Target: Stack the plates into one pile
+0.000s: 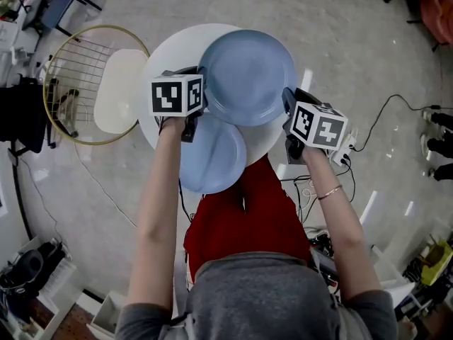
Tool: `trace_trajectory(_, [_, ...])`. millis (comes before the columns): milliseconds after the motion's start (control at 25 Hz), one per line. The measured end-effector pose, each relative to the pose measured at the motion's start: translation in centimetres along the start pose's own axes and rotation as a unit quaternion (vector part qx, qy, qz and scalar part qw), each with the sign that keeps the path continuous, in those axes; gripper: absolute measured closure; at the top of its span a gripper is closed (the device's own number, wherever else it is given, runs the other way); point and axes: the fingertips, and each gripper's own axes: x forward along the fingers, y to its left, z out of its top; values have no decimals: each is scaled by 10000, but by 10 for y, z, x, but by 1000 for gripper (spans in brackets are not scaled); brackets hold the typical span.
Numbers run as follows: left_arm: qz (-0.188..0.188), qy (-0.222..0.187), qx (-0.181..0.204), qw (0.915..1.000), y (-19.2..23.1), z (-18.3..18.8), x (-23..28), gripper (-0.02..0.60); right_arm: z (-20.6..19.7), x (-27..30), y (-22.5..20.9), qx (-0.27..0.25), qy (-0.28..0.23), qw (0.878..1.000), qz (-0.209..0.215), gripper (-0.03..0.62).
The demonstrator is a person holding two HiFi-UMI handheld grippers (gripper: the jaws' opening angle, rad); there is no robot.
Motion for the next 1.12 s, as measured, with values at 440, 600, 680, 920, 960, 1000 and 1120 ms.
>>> trace_trajectory(440, [382,-267,-352,9983,22,-45,-80,552,-29,-21,62,-339,92,9975,617,487])
trace_trajectory(600, [532,-288,-618,9963,46,-77,-109,552,-44,-24,97,-565,177,9954,758,487])
trace_trajectory(680, [579,-291,-781,9948,55,-94,-123,552,-53,-25,112,-655,236,9942,826,487])
trace_trajectory(920, [672,-196,-1095,9915,61,-143,-138,551,-78,-28,129,-844,375,9918,887,487])
trace_trajectory(960, [670,-173,-1138,9911,61,-151,-140,551,-83,-29,131,-867,402,9914,892,487])
trace_trajectory(1000, [663,-151,-1187,9906,61,-158,-142,551,-87,-30,134,-888,430,9911,891,487])
trace_trajectory(1120, [625,-96,-1305,9894,61,-176,-149,551,-94,-36,140,-911,502,9908,863,487])
